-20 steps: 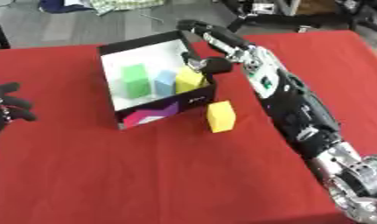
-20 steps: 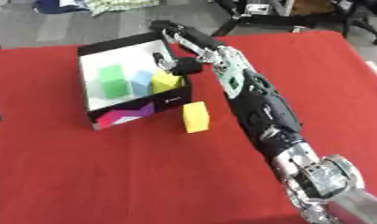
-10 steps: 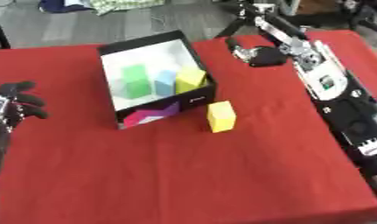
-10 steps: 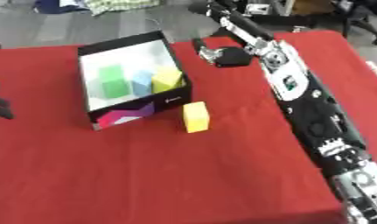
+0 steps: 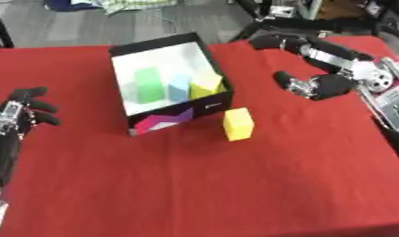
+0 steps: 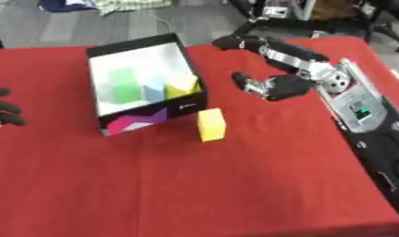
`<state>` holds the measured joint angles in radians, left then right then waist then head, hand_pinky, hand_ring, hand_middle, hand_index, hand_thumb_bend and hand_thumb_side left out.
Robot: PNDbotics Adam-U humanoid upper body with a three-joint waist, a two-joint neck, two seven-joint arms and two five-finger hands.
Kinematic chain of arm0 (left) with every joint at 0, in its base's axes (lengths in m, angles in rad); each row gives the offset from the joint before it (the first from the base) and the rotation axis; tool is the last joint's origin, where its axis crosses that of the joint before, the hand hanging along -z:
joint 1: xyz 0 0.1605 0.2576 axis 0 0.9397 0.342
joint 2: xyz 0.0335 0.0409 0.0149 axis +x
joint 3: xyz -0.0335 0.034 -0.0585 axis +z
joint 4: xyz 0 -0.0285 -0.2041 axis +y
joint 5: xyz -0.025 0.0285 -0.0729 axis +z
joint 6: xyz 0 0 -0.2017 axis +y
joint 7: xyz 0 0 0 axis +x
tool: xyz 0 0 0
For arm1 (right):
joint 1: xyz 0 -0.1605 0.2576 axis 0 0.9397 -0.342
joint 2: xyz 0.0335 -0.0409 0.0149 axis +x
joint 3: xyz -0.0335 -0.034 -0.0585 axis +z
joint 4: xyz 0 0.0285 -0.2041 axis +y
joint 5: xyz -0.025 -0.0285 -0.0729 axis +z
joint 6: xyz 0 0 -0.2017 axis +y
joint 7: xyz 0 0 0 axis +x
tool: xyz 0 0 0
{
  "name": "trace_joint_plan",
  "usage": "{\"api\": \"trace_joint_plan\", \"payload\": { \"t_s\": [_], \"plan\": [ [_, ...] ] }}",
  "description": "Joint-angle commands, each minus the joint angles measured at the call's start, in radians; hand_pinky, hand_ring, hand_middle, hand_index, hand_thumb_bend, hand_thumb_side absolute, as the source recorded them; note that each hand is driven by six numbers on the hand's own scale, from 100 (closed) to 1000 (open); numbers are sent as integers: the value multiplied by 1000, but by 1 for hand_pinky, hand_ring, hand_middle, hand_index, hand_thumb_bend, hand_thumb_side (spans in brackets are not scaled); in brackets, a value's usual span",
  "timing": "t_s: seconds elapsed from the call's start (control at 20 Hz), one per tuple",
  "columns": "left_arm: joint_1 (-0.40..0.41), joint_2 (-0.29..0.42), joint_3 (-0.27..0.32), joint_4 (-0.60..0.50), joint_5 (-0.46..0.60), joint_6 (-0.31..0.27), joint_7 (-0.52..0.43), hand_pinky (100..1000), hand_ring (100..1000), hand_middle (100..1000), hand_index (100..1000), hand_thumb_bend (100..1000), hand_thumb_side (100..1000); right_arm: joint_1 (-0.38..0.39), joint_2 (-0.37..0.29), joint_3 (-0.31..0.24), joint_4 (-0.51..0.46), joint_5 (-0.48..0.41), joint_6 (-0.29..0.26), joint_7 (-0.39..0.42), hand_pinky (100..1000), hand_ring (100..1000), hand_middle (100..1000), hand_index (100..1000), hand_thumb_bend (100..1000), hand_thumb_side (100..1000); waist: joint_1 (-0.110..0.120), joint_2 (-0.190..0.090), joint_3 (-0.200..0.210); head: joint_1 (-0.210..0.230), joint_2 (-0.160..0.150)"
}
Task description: Pick up objects on the table and place them in the box.
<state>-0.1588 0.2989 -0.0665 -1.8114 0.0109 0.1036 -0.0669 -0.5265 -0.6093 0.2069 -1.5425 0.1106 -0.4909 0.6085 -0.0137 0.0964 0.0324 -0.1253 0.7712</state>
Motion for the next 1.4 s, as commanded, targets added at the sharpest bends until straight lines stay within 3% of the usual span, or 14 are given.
{"api": "trace_joint_plan", "payload": {
  "t_s": [0.05,0.15,0.4,1.4],
  "plan": [
    [-6,17,8,-9,-3,-2,0,796,534,554,835,148,948,-9,-42,19,-12,1,-15,54,1000,969,968,1000,100,826,-11,-15,1,-7,-1],
    [-6,15,8,-8,-4,-2,0,796,534,553,834,148,948,-9,-49,46,3,10,-28,86,1000,970,968,1000,100,870,-12,-15,2,-12,-1],
    [-7,14,6,-9,-4,-3,-2,796,534,551,835,147,950,-20,-44,105,39,47,-67,154,1000,974,971,1000,100,884,-11,-14,8,-15,-1],
    [-9,6,6,-10,-2,-1,-1,796,535,550,834,147,949,-81,63,135,244,182,-122,138,1000,964,964,1000,100,950,0,-12,14,-11,-1]
  ]
}}
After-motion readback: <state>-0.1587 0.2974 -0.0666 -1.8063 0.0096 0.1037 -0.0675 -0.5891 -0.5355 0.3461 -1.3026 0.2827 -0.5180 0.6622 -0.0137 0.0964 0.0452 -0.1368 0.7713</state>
